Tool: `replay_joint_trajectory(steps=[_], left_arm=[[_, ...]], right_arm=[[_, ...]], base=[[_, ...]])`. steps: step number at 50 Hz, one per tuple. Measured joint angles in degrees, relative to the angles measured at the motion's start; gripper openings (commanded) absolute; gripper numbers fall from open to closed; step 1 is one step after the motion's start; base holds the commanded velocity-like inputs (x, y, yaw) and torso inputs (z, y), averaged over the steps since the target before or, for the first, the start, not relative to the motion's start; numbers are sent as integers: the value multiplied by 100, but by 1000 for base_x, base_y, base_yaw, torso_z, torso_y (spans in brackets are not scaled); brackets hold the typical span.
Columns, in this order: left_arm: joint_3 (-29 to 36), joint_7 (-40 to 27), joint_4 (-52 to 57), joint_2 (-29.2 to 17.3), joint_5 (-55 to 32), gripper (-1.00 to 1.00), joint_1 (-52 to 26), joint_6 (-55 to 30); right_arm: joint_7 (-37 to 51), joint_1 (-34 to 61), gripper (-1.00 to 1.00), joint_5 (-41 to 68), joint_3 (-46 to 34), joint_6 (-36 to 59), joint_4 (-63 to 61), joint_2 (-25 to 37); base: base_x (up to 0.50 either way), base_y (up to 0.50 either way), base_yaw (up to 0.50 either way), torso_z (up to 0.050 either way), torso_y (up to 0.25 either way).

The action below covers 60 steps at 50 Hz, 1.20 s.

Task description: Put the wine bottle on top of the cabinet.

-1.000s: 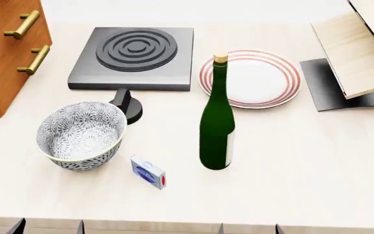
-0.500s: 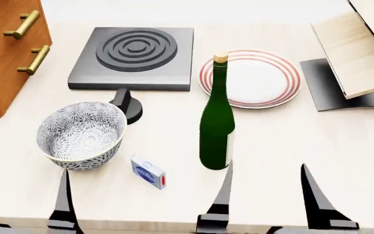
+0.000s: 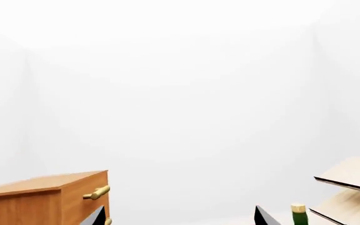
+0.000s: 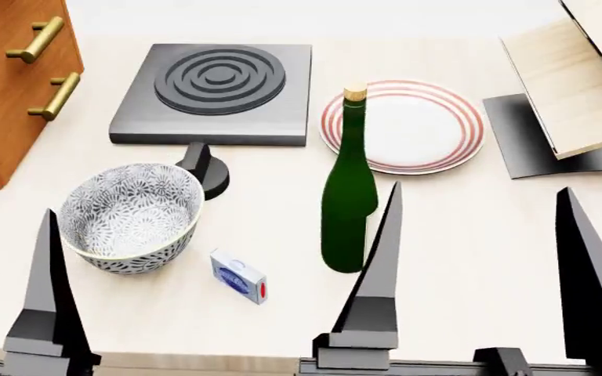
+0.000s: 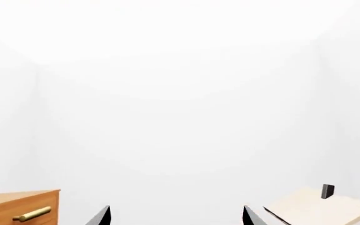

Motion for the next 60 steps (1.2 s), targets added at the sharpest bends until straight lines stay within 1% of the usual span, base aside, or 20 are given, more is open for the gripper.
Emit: replay_joint_trajectory(steps=[5, 15, 37, 60], left_arm=[[5, 106, 98, 76, 111, 100, -14, -60], [100, 227, 196, 157, 263, 100, -66, -127], [170, 286, 242, 199, 354, 100, -102, -163], [222, 285, 246, 206, 401, 100, -96, -148]], right_arm=[[344, 131, 100, 182, -202, -137, -65, 304], [755, 304, 100, 530, -378, -354, -119, 729], [1083, 482, 100, 732, -618, -589, -118, 1076], [1307, 618, 100, 749, -813, -567, -85, 1225]], base=[[0, 0, 0, 0, 0], [500, 0, 0, 0, 0], [498, 0, 0, 0, 0], [0, 13, 0, 0, 1]])
